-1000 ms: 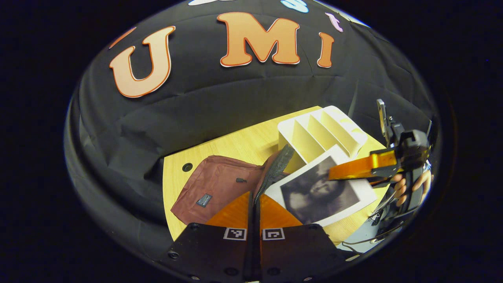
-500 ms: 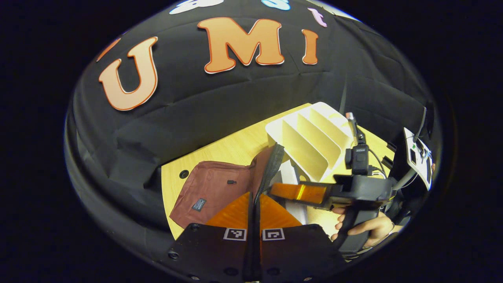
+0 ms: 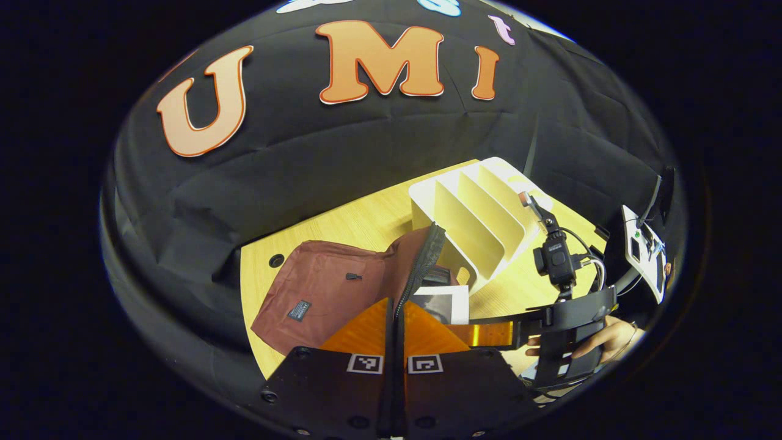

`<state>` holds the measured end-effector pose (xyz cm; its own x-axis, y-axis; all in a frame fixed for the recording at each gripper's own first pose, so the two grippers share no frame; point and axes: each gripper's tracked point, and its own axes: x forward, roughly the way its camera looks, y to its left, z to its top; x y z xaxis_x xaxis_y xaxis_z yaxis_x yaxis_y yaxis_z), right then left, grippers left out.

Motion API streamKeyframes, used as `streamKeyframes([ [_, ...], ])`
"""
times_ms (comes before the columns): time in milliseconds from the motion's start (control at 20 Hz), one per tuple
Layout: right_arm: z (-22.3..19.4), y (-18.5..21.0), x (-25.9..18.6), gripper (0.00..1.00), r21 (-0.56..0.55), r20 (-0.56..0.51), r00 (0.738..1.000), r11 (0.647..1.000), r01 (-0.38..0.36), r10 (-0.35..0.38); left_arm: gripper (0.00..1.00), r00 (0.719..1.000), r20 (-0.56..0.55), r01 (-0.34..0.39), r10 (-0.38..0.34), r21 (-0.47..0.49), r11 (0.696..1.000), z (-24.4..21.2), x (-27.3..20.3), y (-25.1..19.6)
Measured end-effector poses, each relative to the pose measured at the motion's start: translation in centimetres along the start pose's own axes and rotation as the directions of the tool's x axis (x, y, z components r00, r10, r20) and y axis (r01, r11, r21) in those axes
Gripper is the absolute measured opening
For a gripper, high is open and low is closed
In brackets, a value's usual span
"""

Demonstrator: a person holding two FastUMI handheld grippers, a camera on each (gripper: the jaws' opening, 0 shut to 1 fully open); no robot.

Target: Open the schoolbag, grab two books from the bookshelf and put them into the schoolbag.

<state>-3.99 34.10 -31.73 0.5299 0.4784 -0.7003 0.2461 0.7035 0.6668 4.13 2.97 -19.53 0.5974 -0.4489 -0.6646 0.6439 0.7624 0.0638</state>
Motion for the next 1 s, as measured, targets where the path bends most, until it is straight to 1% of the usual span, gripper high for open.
streamKeyframes([
  [100, 0.4, -1.1, -1.8, 0.98, -0.001, 0.001, 1.0, 1.0, 0.001, -0.001, 0.01, 1.0, -0.007, 0.016, -0.016, -0.006, 1.0, -0.3, -0.1, -0.4],
  [200, 1.3, -2.6, -3.7, 0.98, -0.016, 0.014, 1.0, 1.0, 0.018, -0.018, 0.02, 0.999, -0.021, 0.033, -0.033, -0.009, 0.999, -0.7, 0.0, -1.0],
  [250, 1.8, -3.3, -4.6, 0.98, -0.021, 0.021, 0.999, 0.999, 0.026, -0.025, 0.05, 0.998, -0.022, 0.055, -0.055, -0.013, 0.998, -0.7, -0.1, -1.6],
  [350, 3.2, -4.4, -6.2, 0.98, -0.029, 0.039, 0.999, 0.999, 0.025, -0.024, 0.21, 0.997, -0.001, 0.073, -0.073, -0.025, 0.997, -0.2, -0.8, -2.8],
  [400, 3.7, -5.0, -6.9, 0.98, -0.032, 0.043, 0.999, 0.999, 0.026, -0.024, 0.32, 0.998, 0.01, 0.069, -0.068, -0.027, 0.997, 0.2, -1.0, -3.2],
  [450, 4.5, -5.6, -7.7, 0.98, -0.037, 0.047, 0.999, 0.999, 0.025, -0.024, 0.46, 0.998, 0.018, 0.058, -0.058, -0.025, 0.998, 0.4, -1.2, -3.4],
  [550, 5.8, -6.9, -8.8, 0.98, -0.058, 0.046, 0.999, 0.998, 0.029, -0.026, 0.75, 0.999, 0.037, 0.015, -0.014, -0.027, 1.0, 1.6, -1.5, -4.2],
  [650, 6.9, -8.4, -9.9, 0.98, -0.096, 0.03, 0.999, 0.995, 0.037, -0.034, 0.93, 0.998, 0.061, -0.013, 0.017, -0.059, 0.998, 2.8, -1.5, -5.6],
  [750, 8.3, -10.1, -11.5, 0.98, -0.134, 0.01, 0.999, 0.99, 0.045, -0.044, 0.93, 0.996, 0.085, -0.011, 0.022, -0.127, 0.992, 4.2, -1.1, -8.1],
  [850, 10.3, -11.6, -13.5, 0.98, -0.178, 0.015, 0.999, 0.983, 0.047, -0.045, 0.93, 0.991, 0.126, -0.01, 0.035, -0.195, 0.981, 6.0, -0.6, -10.6],
  [1000, 14.7, -13.0, -17.3, 0.98, -0.272, 0.083, 0.996, 0.961, 0.056, -0.035, 0.93, 0.966, 0.228, -0.055, 0.121, -0.277, 0.959, 10.0, -0.6, -13.1],
])
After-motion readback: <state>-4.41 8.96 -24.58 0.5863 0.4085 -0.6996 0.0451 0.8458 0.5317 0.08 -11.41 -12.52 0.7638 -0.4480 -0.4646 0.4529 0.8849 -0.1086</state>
